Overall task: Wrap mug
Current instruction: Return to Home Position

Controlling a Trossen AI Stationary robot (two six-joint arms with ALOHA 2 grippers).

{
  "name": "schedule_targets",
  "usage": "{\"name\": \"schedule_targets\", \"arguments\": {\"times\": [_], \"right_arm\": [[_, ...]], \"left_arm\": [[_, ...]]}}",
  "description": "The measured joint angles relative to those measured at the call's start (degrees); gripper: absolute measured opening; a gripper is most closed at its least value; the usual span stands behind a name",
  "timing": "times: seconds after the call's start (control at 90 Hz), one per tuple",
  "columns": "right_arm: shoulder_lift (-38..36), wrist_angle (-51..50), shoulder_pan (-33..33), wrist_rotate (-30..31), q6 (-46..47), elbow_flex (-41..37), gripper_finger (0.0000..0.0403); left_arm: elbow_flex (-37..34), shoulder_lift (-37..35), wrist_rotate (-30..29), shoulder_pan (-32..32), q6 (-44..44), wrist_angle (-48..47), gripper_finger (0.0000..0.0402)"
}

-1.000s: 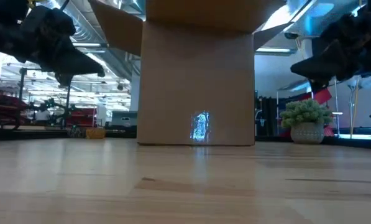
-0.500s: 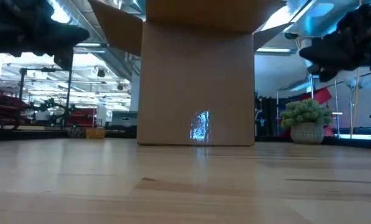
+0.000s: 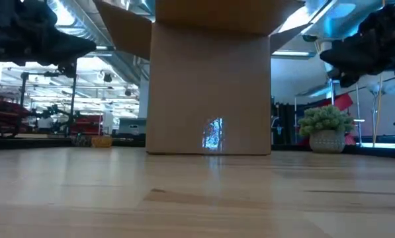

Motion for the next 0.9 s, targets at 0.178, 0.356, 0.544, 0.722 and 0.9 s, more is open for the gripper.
{"name": "schedule_targets", "arguments": {"times": [0.178, 0.356, 0.544, 0.722, 0.9], "right_arm": [[-0.11, -0.44, 0.00, -2.10, -0.70, 0.00, 0.0010], [-0.11, -0.44, 0.00, -2.07, -0.61, 0.00, 0.0010], [-0.11, -0.44, 0.00, -2.07, -0.59, 0.00, 0.0010], [-0.11, -0.45, 0.00, -2.07, -0.59, 0.00, 0.0010], [-0.11, -0.44, 0.00, -2.07, -0.59, 0.00, 0.0010]], "left_arm": [[0.00, 0.44, -0.42, -0.02, 0.49, -0.59, 0.0000], [0.00, 0.46, -0.44, -0.02, -0.93, -2.39, 0.0000], [0.00, 0.48, -0.42, -0.02, -0.71, -2.61, 0.0000], [0.00, 0.48, -0.44, -0.02, -0.84, -2.61, 0.0000], [-0.02, 0.48, -0.44, -0.02, -0.90, -2.63, 0.0000]]}}
